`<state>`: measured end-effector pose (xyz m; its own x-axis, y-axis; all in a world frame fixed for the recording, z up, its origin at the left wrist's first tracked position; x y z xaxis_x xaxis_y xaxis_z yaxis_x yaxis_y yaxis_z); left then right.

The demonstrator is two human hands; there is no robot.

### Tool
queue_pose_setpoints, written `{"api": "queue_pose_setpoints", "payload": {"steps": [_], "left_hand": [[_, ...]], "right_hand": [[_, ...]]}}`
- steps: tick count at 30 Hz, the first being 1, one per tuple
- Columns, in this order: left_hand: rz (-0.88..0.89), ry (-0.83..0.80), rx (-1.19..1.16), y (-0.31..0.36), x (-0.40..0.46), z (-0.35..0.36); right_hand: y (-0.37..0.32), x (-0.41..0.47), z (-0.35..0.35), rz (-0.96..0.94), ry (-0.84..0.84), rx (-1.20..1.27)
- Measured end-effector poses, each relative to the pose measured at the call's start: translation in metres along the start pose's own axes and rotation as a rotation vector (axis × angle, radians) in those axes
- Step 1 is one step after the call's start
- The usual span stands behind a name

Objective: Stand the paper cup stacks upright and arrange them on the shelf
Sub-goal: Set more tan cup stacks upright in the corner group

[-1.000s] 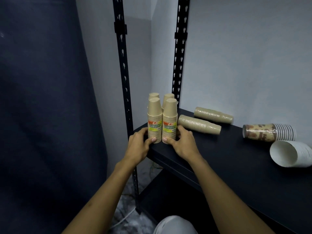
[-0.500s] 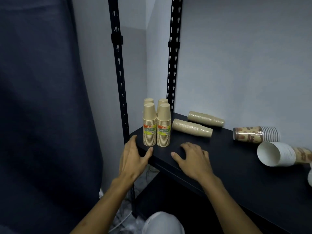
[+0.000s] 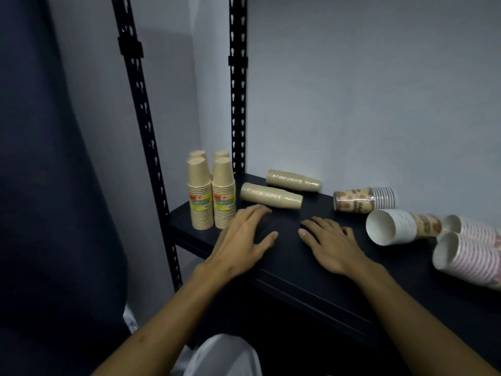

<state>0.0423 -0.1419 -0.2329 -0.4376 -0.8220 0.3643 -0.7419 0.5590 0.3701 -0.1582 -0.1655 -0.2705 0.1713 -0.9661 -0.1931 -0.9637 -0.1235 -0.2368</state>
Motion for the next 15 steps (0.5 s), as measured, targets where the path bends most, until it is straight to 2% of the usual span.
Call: {"api": "queue_pose_setpoints", "payload": {"steps": [4,8,12,15], "left_hand": [[-0.020,-0.102,0.054,-0.008,0.051,0.020],[-0.031,-0.138,0.221,-0.021,0.092,0.036],[-0.111,-0.193,0.316,-0.041,0.125,0.052],[-0.156,-0.141,0.345,-0.047,0.145,0.055]], "right_hand": [[0.008,0.008,-0.004,0.007,0.010,-0.015],[0.011,0.013,-0.003,0.029,0.032,-0.031],[0.015,0.025,-0.007,0.025,0.053,-0.043],[0.017,0.039,-0.012,0.008,0.075,-0.023]]}}
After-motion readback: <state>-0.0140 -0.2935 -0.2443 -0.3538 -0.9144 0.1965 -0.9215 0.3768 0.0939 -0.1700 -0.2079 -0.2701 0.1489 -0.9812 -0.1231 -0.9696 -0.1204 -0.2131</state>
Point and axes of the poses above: each hand's wrist, its own x-axis towards the middle knuckle, its own z-axis out of the palm, y = z × x, the point moved 8 cm from there along x, towards the middle knuckle, and after that the axes turned 14 degrees about -y, right-handed, at the moved point
